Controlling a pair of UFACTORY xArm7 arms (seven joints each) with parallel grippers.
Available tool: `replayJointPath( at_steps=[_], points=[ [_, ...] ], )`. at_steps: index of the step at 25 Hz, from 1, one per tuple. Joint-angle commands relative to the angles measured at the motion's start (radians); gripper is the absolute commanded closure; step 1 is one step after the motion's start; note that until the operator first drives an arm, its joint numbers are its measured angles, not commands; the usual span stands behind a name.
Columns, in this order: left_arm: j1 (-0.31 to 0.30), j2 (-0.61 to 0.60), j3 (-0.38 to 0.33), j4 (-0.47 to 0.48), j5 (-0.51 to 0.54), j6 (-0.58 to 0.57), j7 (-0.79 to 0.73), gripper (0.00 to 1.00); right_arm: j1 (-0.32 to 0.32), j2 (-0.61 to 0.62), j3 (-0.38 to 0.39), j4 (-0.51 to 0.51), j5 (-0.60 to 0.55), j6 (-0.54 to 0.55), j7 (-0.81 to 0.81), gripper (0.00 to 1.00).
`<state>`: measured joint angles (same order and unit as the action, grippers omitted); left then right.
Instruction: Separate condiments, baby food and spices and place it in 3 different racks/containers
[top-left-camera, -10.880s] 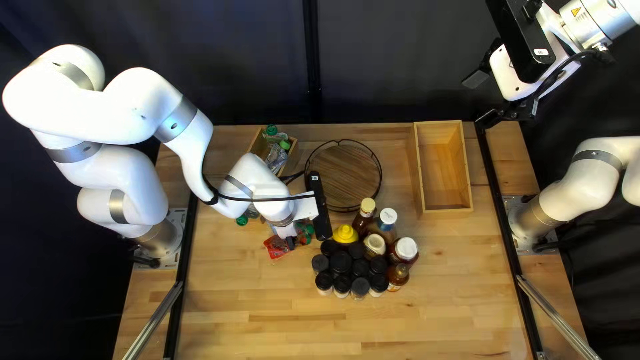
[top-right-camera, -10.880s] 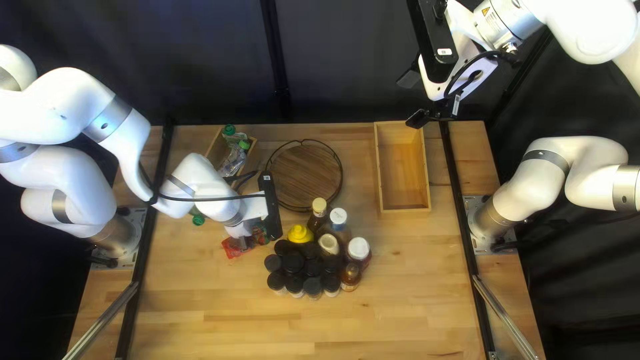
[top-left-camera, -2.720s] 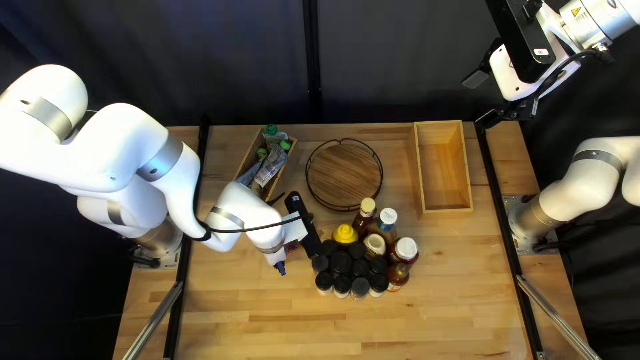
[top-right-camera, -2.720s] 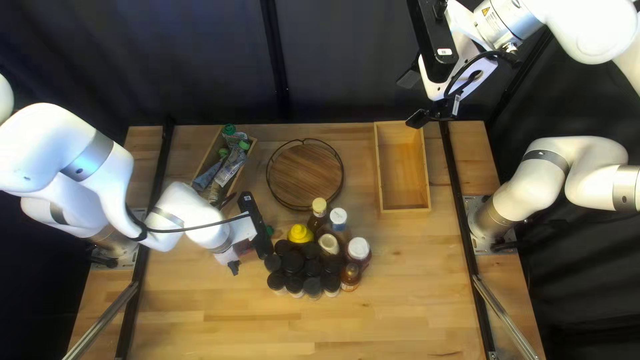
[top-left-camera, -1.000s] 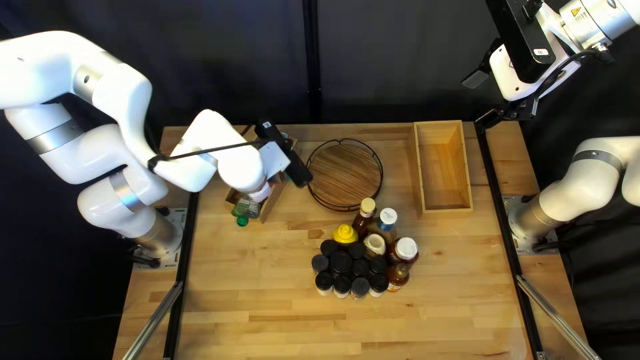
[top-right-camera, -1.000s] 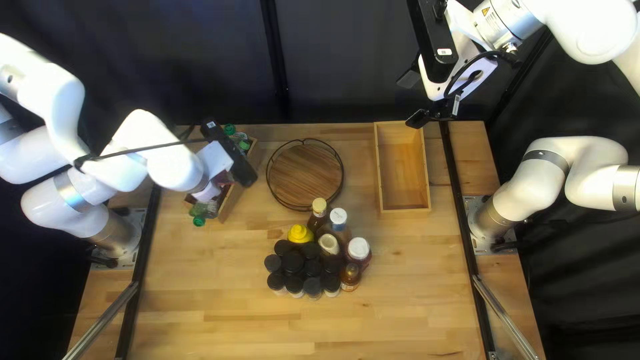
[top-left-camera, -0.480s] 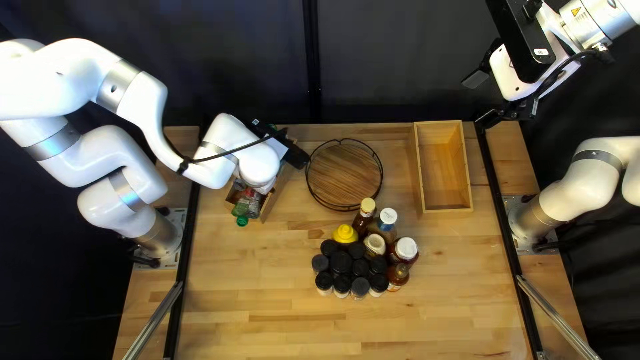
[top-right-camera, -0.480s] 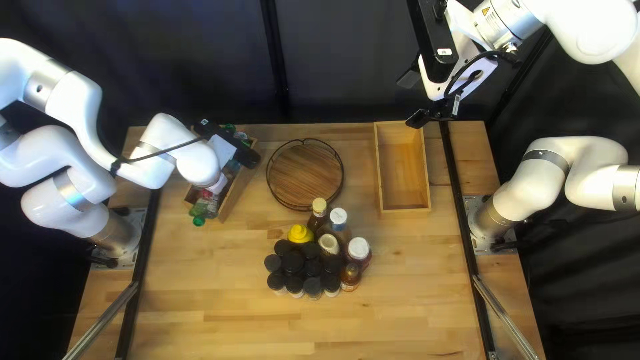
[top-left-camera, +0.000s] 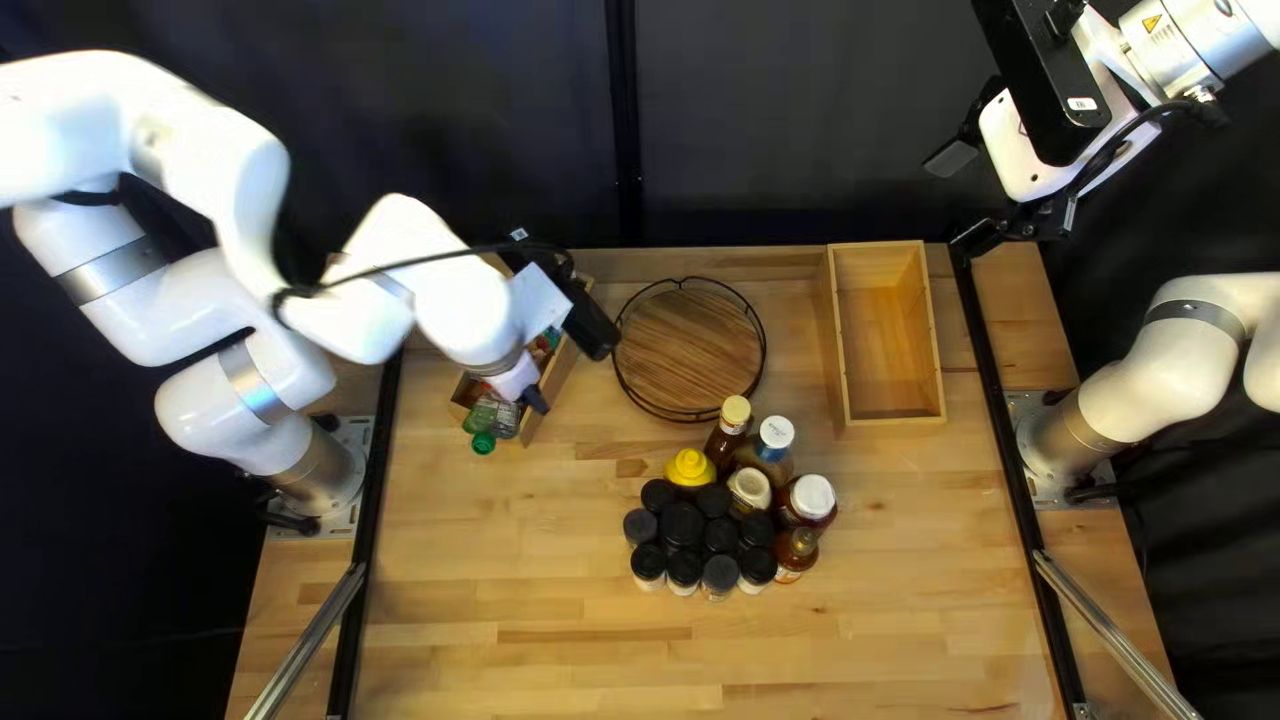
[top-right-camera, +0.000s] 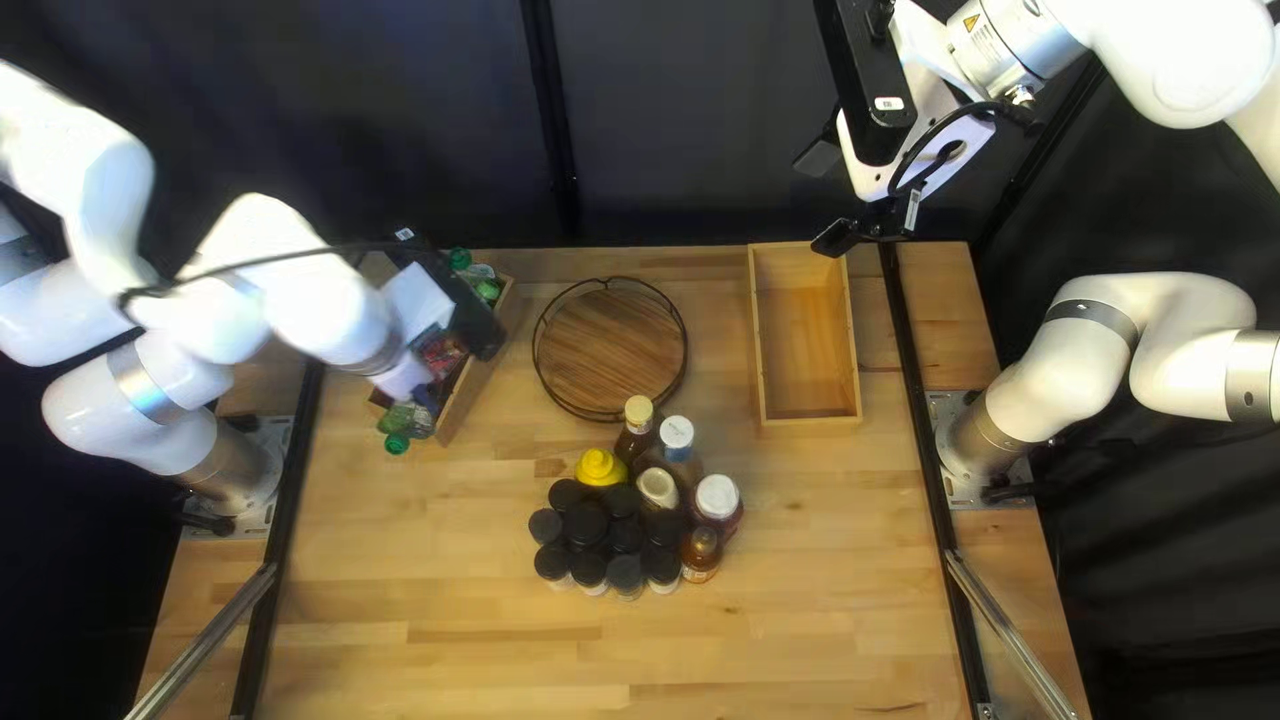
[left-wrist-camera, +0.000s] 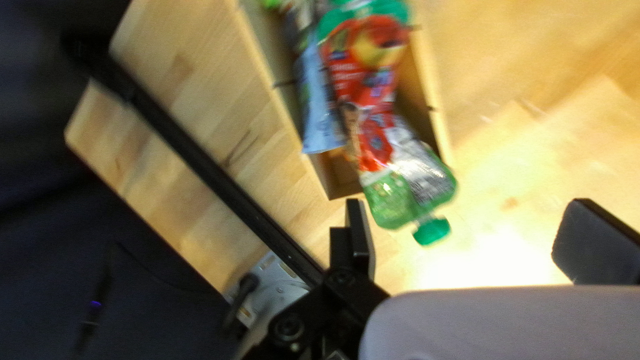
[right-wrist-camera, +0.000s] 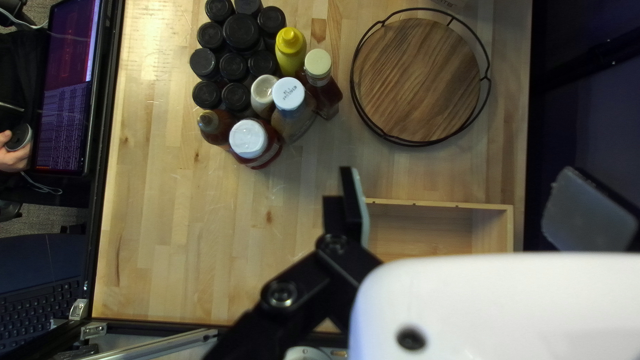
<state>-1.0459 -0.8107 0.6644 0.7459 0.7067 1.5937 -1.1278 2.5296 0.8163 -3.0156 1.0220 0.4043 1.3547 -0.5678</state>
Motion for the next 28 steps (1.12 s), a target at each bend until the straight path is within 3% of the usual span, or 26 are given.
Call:
replayJointPath(
  at_steps=[1,11,16,20,28],
  points=[
    [-0.058,-0.072,-0.093,0.079,-0.009,0.056,0.15,0.0,0.0,0.0,0.0,0.0,0.0,0.0,0.0,0.0],
    [-0.136,-0.252,-0.18,0.205,-0.026,0.094,0.44,0.0,0.0,0.0,0.0,0.0,0.0,0.0,0.0,0.0],
    [-0.146,-0.265,-0.223,0.292,-0.041,0.13,0.496,0.0,0.0,0.0,0.0,0.0,0.0,0.0,0.0,0.0],
    [-0.141,-0.25,-0.264,0.338,-0.045,0.165,0.506,0.0,0.0,0.0,0.0,0.0,0.0,0.0,0.0,0.0],
    [-0.073,-0.221,-0.388,0.374,-0.033,0.257,0.46,0.0,0.0,0.0,0.0,0.0,0.0,0.0,0.0,0.0]
  ],
)
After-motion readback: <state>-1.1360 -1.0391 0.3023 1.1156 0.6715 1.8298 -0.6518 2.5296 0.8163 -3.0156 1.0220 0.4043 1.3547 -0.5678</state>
